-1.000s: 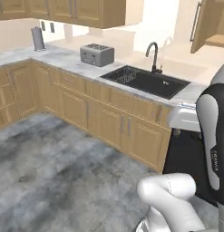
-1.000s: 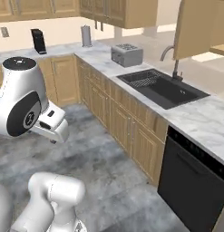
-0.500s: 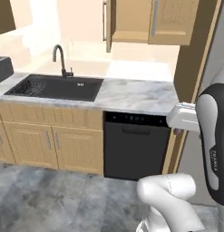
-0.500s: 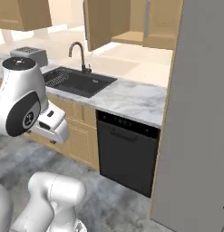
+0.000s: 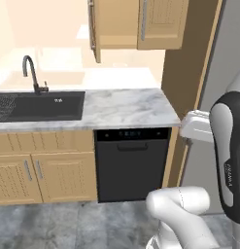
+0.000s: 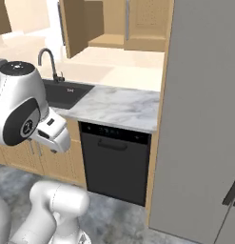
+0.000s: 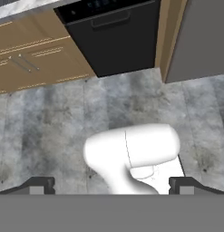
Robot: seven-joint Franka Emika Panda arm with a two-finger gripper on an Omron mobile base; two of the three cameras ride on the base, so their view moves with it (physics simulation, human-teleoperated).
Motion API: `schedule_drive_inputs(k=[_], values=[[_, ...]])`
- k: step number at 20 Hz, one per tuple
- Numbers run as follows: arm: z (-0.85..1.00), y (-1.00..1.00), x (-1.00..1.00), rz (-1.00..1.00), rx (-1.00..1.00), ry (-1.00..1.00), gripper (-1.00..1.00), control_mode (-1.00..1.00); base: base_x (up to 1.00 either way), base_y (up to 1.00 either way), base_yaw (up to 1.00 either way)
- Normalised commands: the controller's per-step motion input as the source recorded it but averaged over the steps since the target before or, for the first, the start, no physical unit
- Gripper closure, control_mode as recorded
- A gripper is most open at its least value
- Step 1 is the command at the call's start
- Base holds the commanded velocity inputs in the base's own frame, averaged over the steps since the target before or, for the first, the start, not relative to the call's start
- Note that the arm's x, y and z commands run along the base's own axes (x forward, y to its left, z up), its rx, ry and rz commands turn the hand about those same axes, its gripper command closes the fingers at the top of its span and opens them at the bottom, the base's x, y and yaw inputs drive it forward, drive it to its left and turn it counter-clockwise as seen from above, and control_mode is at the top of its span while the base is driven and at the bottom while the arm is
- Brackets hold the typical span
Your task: Open the cabinet and move the ladle to the pot. Then close the cabinet.
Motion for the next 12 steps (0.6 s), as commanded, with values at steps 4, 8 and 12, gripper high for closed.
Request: schedule_drive_inputs(k=[4,8,12], values=[[0.00,0.00,0.00,0.00,0.00,0.00,-1.00,1.00,0.89,0.80,-0.16],[0.00,0.00,0.00,0.00,0.00,0.00,-1.00,1.00,1.00,0.64,-0.11],[0.00,0.00,0.00,0.00,0.00,0.00,-1.00,1.00,1.00,0.07,-0.01]])
